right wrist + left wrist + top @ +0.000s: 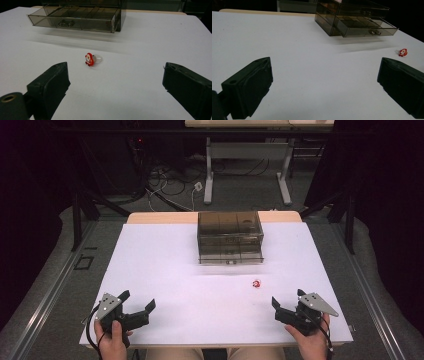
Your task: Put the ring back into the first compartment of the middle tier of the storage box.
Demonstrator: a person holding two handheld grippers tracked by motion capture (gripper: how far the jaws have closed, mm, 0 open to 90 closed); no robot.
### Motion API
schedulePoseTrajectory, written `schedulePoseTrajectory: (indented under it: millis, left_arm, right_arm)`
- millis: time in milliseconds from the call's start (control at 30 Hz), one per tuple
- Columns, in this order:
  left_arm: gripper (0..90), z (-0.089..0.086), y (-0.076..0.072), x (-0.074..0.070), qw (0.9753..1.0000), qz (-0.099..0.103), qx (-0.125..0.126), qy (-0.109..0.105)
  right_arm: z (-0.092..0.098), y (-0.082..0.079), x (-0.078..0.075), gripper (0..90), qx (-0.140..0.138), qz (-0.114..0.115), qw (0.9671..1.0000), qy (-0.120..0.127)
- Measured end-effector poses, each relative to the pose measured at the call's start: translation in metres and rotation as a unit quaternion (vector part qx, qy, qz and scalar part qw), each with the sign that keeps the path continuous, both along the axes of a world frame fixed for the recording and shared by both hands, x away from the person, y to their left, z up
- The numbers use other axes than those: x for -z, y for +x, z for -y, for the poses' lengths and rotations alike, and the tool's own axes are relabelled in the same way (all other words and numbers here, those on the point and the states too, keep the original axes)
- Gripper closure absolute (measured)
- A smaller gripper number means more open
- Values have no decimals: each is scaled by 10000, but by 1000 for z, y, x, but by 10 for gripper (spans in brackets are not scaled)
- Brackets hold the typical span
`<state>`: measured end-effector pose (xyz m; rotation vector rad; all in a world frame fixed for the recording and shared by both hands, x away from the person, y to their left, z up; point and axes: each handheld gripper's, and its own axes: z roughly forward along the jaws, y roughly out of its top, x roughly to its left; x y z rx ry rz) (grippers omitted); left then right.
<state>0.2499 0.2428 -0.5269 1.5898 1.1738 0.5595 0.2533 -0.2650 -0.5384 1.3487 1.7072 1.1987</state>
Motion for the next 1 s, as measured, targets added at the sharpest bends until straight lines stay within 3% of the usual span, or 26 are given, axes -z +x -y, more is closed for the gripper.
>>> schedulePoseTrajectory:
  millis: [133,300,333,467,567,667,767,800,867,1000]
  left_arm:
    - [1,0,0,0,10000,4,11,1]
    - [1,-1,-2,0,10000,-10,13,17]
    - [1,-2,-3,-1,10000,8,-2,-8]
    - [1,-3,-3,-1,10000,-17,13,-2]
    - [1,-2,-2,-1,10000,-26,36,2]
    - [1,-1,-1,-1,10000,-40,75,10]
    - [1,0,-1,0,10000,-47,86,14]
    - [1,0,-1,0,9999,-51,90,19]
    - [1,0,-1,0,9999,-51,96,25]
    - [1,0,-2,0,9999,-65,100,53]
  right_arm:
    - [-1,0,-2,136,-64,-40,10000,-49]
    - [-4,4,-3,147,-115,-178,9997,-139]
    - [-5,7,-5,153,-220,-332,9990,-184]
    - [-8,14,-12,221,-272,-318,9987,-282]
    - [-7,18,-16,276,-329,-358,9986,-212]
    - [-7,25,-21,294,-441,-534,9972,-289]
    - [-8,27,-25,311,-462,-501,9971,-353]
    - [-8,29,-32,316,-490,-674,9958,-389]
    - [-9,33,-34,337,-490,-585,9964,-364]
    - [-10,41,-41,360,-589,-713,9947,-450]
